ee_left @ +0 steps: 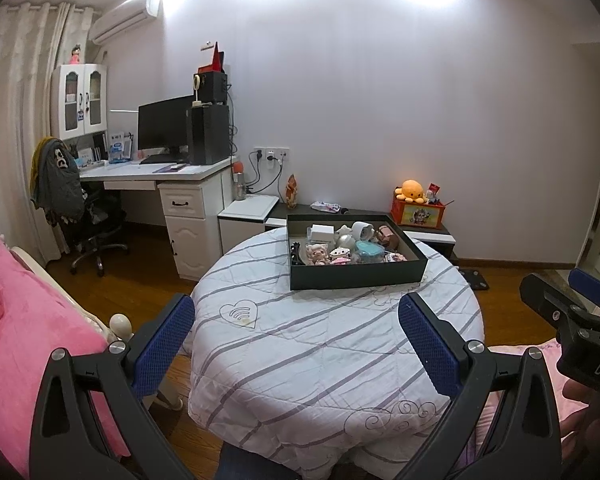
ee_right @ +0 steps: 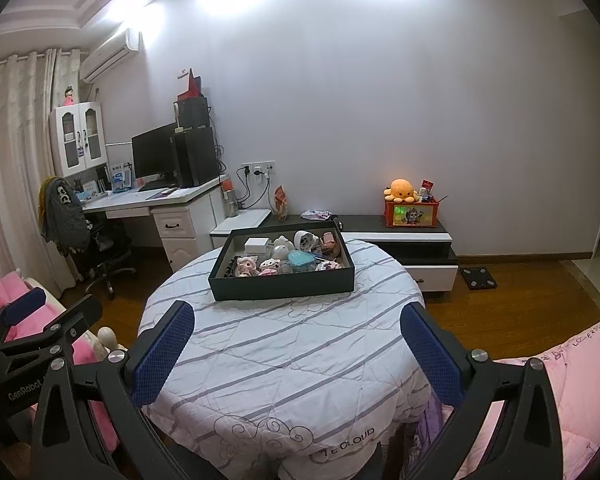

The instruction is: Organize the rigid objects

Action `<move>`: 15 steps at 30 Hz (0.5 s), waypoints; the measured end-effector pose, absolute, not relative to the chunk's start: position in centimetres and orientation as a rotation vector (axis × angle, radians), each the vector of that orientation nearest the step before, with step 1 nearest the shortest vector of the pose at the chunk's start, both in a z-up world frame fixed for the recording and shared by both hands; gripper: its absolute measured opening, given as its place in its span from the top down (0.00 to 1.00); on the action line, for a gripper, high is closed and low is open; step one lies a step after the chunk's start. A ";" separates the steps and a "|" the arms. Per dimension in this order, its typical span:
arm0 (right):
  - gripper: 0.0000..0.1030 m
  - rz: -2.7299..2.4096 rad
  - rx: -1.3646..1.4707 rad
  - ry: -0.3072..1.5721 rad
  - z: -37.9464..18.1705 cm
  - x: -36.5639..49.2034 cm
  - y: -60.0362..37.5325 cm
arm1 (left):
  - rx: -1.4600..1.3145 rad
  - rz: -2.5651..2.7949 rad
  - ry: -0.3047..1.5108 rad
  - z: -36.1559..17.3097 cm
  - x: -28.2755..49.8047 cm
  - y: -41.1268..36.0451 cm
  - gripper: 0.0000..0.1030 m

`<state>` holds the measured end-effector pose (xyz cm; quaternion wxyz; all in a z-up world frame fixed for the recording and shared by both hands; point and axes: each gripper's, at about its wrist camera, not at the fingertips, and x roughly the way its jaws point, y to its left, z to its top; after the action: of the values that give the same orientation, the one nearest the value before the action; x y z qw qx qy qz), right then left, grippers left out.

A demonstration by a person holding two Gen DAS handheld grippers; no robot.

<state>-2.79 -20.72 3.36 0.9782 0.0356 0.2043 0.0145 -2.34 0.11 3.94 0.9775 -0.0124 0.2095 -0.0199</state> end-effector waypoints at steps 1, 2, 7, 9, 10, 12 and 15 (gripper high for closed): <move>0.00 0.029 0.072 0.411 3.4 -2.8 -20.7 | -0.024 -0.041 0.422 3.9 -2.4 0.1 0.00; 0.00 0.029 0.072 0.411 3.4 -2.8 -20.7 | -0.024 -0.039 0.423 3.9 -2.3 0.1 0.00; 0.00 0.029 0.068 0.413 3.2 -2.9 -20.6 | -0.024 -0.040 0.423 3.9 -2.4 0.1 0.00; 0.00 0.028 0.069 0.413 3.2 -2.9 -20.6 | -0.024 -0.040 0.423 3.9 -2.4 0.1 0.00; 0.00 0.028 0.069 0.413 3.2 -2.9 -20.6 | -0.025 -0.040 0.423 3.9 -2.4 0.1 0.00; 0.00 0.027 0.068 0.414 3.2 -2.9 -20.6 | -0.024 -0.040 0.423 3.9 -2.4 0.1 0.00; 0.00 0.028 0.067 0.413 3.1 -3.0 -20.4 | -0.024 -0.041 0.425 3.9 -2.3 0.1 0.00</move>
<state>-3.03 -20.44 3.12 0.9781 0.0335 0.2051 0.0138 -2.34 0.08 3.93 0.9772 -0.0120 0.2108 -0.0202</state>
